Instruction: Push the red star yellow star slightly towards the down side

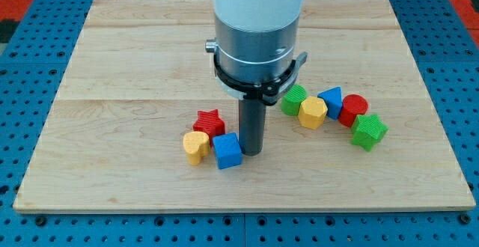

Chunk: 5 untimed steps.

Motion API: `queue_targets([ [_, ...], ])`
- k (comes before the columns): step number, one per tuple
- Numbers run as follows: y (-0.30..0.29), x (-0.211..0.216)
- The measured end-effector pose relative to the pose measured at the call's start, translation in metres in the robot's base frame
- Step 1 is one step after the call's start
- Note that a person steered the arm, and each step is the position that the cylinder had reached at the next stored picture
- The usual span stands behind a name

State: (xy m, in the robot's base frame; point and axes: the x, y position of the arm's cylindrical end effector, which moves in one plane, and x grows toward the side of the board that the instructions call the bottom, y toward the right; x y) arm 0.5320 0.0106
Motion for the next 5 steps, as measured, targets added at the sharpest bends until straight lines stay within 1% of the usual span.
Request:
queue_targets([
  [1, 0.093, 0.01],
  [2, 0.202, 0.024],
  [3, 0.226, -0.01],
  [4, 0.211, -0.022],
  [5, 0.168, -0.022],
])
